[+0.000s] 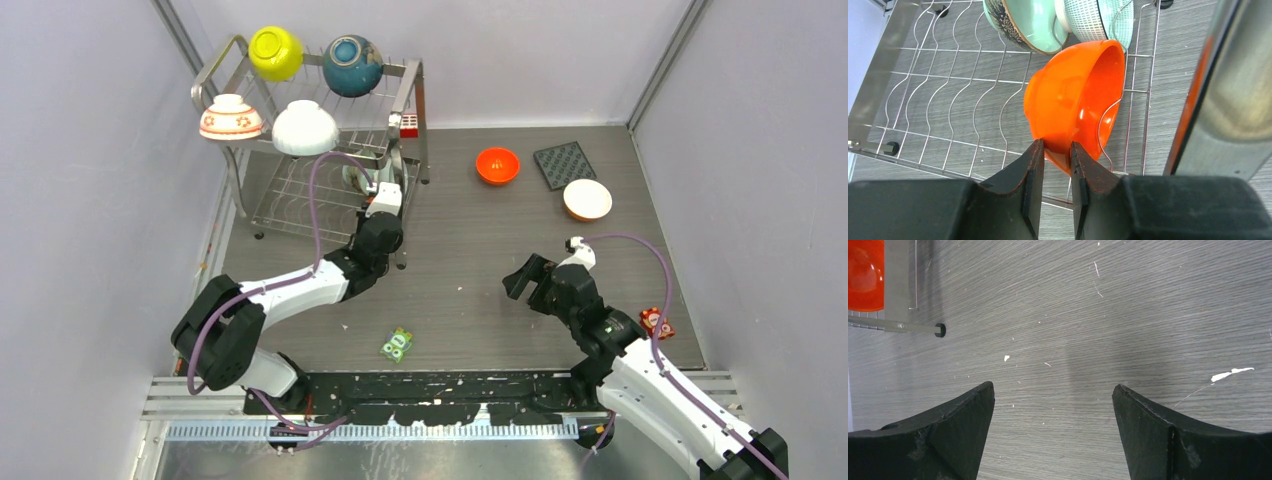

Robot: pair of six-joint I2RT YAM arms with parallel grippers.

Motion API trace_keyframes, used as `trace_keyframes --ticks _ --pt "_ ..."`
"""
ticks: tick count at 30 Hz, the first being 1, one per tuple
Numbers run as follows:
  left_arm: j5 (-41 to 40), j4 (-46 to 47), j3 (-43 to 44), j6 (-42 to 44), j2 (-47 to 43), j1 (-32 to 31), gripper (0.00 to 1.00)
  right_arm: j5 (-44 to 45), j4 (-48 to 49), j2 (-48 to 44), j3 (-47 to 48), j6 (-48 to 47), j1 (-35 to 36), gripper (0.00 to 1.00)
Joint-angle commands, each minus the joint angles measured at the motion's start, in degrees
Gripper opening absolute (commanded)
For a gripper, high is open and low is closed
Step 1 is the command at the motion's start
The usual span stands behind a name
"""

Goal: Unload the bowls from the dish rack
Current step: Pick up the bowl from the dish rack.

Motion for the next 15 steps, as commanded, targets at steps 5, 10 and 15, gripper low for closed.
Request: trace_keyframes --ticks 5,10,15 --pt "-1.37 3.63 0.00 0.58 -0.58 -0.62 0.01 1.53 1.85 0.21 -0.49 -0.45 0.31 0.91" --pt "-2.18 4.31 -0.12 1.62 -0.55 -0.92 0.00 1.65 1.85 0.05 -0.66 -0.41 0.27 0.91" --pt "-3.61 6.21 -0.84 3.61 -1.13 -1.56 0.00 1.62 2.00 0.07 -0.69 -0.45 0.25 0.91"
